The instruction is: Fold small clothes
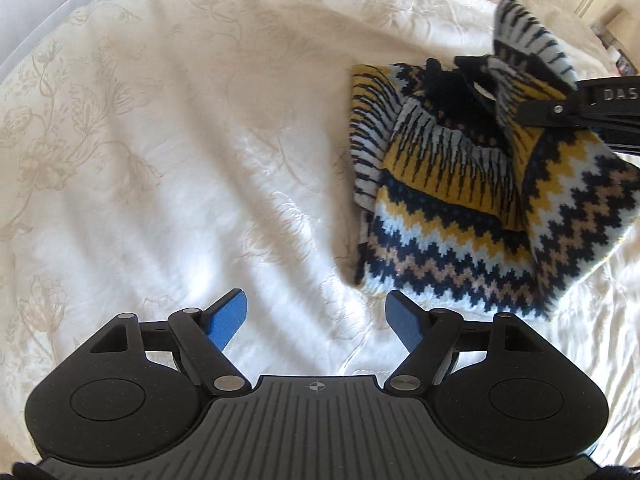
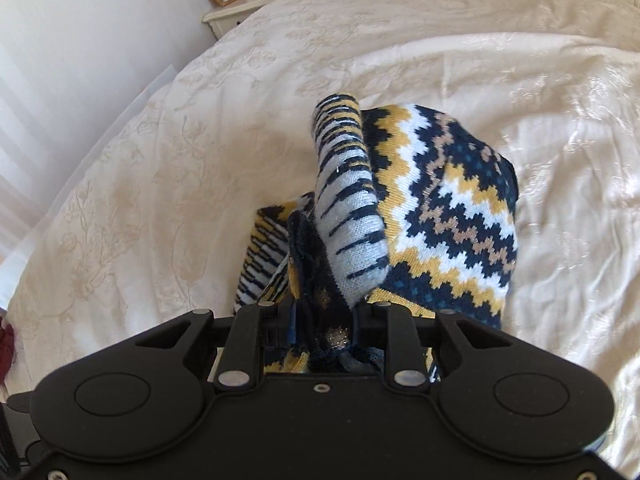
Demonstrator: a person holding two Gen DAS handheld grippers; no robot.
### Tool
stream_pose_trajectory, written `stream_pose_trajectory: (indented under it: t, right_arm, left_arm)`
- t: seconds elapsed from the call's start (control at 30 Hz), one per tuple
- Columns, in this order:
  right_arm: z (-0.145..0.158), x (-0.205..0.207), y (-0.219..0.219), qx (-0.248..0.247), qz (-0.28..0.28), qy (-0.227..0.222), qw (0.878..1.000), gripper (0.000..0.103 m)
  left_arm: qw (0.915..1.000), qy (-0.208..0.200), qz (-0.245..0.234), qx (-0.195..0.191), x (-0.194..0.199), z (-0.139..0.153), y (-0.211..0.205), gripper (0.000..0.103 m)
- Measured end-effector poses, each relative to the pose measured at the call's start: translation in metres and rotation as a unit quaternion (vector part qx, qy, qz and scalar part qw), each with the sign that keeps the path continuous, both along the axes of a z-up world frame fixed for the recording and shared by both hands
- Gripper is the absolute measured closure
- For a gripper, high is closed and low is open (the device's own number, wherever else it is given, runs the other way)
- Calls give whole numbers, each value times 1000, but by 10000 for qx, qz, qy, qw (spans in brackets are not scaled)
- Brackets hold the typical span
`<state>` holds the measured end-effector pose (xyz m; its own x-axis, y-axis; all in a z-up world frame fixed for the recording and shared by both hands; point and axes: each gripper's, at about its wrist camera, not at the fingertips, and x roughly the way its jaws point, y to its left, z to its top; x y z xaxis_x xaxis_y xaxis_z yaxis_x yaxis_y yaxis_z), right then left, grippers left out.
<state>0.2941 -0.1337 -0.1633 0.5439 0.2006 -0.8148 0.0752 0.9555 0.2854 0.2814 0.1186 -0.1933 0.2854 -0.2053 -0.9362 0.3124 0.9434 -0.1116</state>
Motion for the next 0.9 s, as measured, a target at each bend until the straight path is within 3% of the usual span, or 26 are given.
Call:
stream_pose_trajectory:
  t: [0.23, 0.3, 0.43, 0.6, 0.9]
  right_arm:
    - [-34, 19, 48, -553, 183, 327, 9978, 65]
    - [-39, 21, 52, -448, 215, 326, 9982, 56]
    - [-32, 13, 54, 94, 383, 13, 9992, 55]
    - [-13, -10, 26, 309, 37, -276, 9991, 55]
    - [-22, -50, -43, -332, -837, 16, 9959, 55]
  left_arm:
    - [9999, 47, 116, -64, 11, -3, 25, 27]
    - [9999, 63, 127, -62, 13, -4, 28, 27]
    - [9999, 53, 106, -97, 18, -2, 31, 27]
    - [9997, -98, 6, -223, 28, 11, 21, 27]
    - [9940, -655, -641, -589, 41, 41, -52, 27]
